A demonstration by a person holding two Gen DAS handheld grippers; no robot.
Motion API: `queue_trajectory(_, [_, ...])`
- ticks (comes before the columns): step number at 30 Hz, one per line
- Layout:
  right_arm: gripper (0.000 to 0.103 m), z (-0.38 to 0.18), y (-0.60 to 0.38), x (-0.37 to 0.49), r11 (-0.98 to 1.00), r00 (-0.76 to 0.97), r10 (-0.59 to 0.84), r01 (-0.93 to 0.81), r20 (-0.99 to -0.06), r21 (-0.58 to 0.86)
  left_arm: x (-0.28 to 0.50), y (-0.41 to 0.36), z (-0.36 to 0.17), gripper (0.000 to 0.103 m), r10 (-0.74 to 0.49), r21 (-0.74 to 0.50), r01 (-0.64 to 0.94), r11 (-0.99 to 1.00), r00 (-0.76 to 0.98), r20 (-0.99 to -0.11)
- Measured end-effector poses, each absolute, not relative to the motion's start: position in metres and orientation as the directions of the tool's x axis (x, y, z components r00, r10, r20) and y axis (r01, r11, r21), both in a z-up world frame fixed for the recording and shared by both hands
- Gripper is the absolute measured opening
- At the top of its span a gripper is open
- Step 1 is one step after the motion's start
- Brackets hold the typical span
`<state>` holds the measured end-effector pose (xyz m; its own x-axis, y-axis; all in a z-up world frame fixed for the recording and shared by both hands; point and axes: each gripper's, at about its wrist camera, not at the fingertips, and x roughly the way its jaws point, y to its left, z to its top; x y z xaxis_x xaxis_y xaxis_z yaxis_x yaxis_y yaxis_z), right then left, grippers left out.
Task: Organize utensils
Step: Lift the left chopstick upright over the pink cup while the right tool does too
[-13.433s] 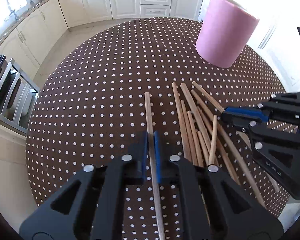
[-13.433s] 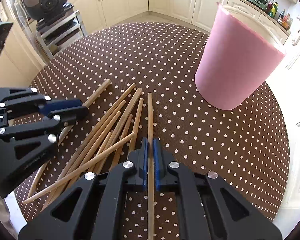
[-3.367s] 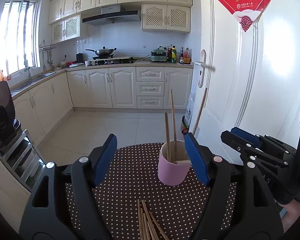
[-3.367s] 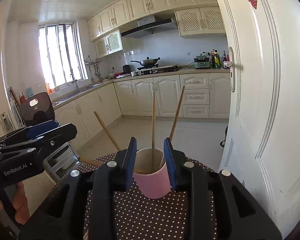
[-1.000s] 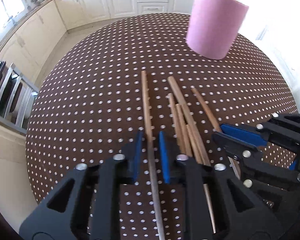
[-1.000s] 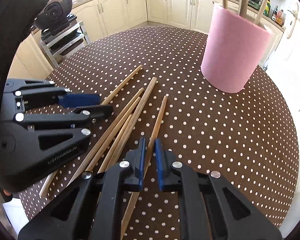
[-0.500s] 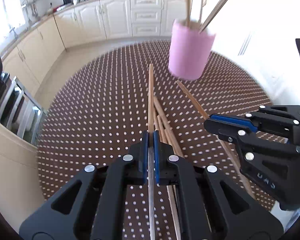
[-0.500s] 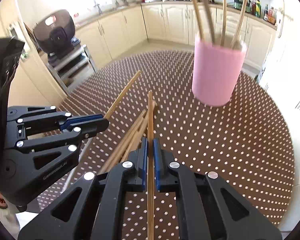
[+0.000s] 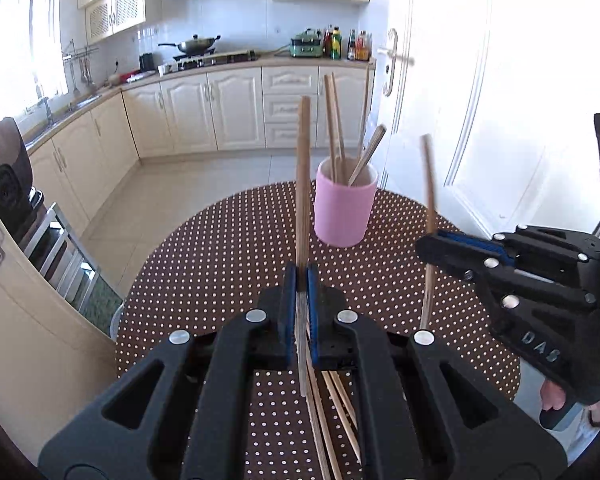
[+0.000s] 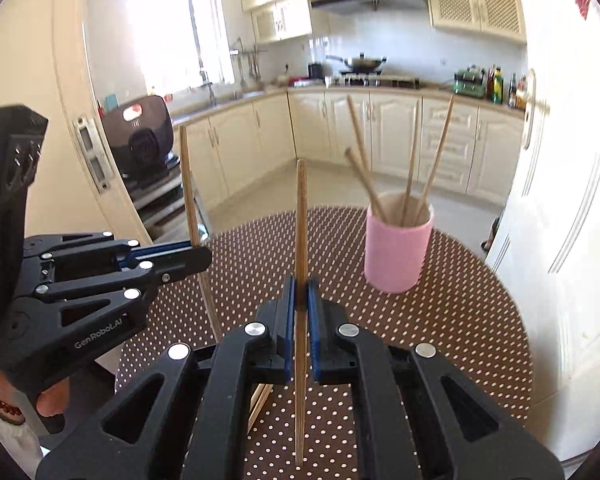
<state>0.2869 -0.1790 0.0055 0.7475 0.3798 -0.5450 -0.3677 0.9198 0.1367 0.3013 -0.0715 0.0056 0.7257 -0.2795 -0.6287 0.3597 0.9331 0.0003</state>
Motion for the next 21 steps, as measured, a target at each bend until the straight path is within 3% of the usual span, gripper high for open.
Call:
queue_trajectory(12, [0.005,0.024,-0.213,0.286,0.931,0.809,0.364,-0.328,-0.461,0.16,0.32,-0.058,0.024,0.006,-0.305,-0.036,0.35,0.936,0.757,-0.578])
queue_trajectory(21, [0.005,0.057,-0.242,0.304,0.959,0.886,0.283,-0.252,-0.367,0.132,0.359,-0.048,0.055,0.006,-0.318,-0.134,0.29,0.948,0.816,-0.482])
